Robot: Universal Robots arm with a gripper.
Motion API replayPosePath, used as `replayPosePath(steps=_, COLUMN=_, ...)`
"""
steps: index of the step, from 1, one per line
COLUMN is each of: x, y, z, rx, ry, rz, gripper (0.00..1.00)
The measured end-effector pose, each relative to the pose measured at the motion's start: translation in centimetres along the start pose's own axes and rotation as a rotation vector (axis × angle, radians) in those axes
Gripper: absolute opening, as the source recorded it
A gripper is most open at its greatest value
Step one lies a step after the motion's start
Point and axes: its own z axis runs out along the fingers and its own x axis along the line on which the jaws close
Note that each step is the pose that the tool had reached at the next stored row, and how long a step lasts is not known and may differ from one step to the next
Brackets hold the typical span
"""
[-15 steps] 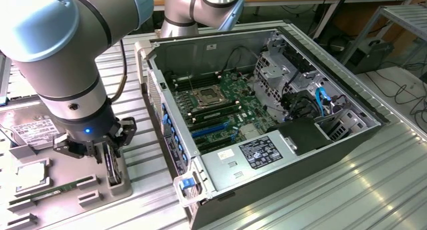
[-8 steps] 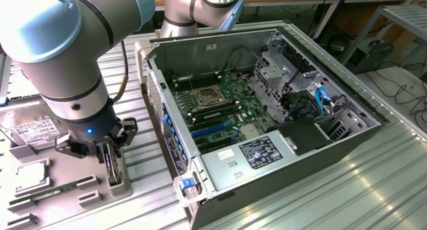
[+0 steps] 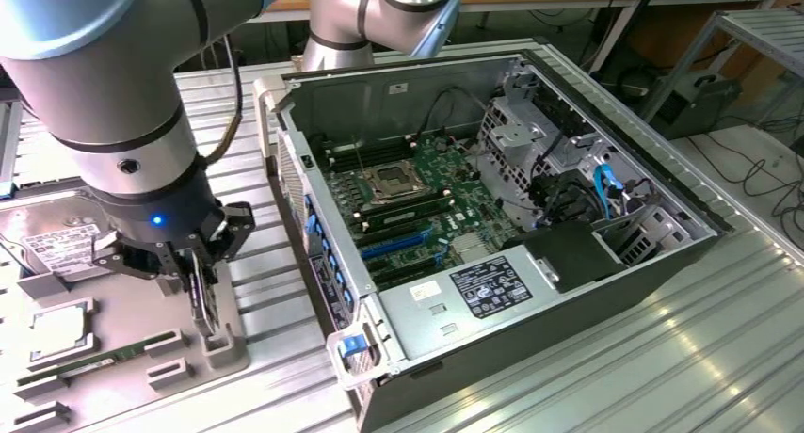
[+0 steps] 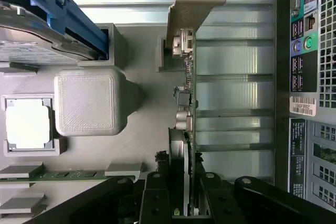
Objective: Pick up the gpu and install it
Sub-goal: 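Pick up the gpu and move the gpu toward the slot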
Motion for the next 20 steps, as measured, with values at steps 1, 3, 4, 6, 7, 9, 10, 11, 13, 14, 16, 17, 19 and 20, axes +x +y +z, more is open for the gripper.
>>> replayPosePath(steps=1, x=0.0, y=0.03, z=-1.12, rx=-0.0029, ry=0.0023, rz=0.0, gripper=0.27)
replayPosePath(steps=3, x=-0.1, y=0.06, z=-2.13, rx=-0.0029, ry=0.0082, rz=0.0, gripper=0.27)
replayPosePath(steps=4, x=-0.1, y=0.06, z=-2.56, rx=-0.0027, ry=0.0101, rz=0.0, gripper=0.27)
replayPosePath(steps=6, x=-0.2, y=0.09, z=-3.53, rx=-0.0027, ry=0.012, rz=0.0, gripper=0.27)
replayPosePath(steps=7, x=-0.2, y=0.1, z=-4.07, rx=-0.0027, ry=0.0146, rz=0.0, gripper=0.27)
replayPosePath(steps=9, x=-0.2, y=0.14, z=-5.42, rx=-0.0025, ry=0.0222, rz=0.0, gripper=0.27)
replayPosePath(steps=10, x=-0.3, y=0.16, z=-6.37, rx=-0.0024, ry=0.0293, rz=0.001, gripper=0.27)
replayPosePath(steps=11, x=-0.3, y=0.19, z=-7.13, rx=-0.0023, ry=0.0352, rz=0.001, gripper=0.27)
replayPosePath(steps=13, x=-0.4, y=0.21, z=-7.94, rx=-0.0022, ry=0.0411, rz=0.001, gripper=0.27)
replayPosePath(steps=14, x=-0.4, y=0.21, z=-8.08, rx=-0.0022, ry=0.042, rz=0.001, gripper=0.27)
replayPosePath(steps=16, x=-0.4, y=0.22, z=-8.48, rx=-0.0021, ry=0.0435, rz=0.001, gripper=0.27)
replayPosePath(steps=17, x=-0.4, y=0.22, z=-8.54, rx=-0.0022, ry=0.0436, rz=0.001, gripper=0.27)
replayPosePath(steps=19, x=-0.4, y=0.23, z=-8.68, rx=-0.0025, ry=0.0437, rz=0.001, gripper=0.27)
replayPosePath(steps=20, x=-0.4, y=0.23, z=-8.76, rx=-0.0028, ry=0.0438, rz=0.001, gripper=0.27)
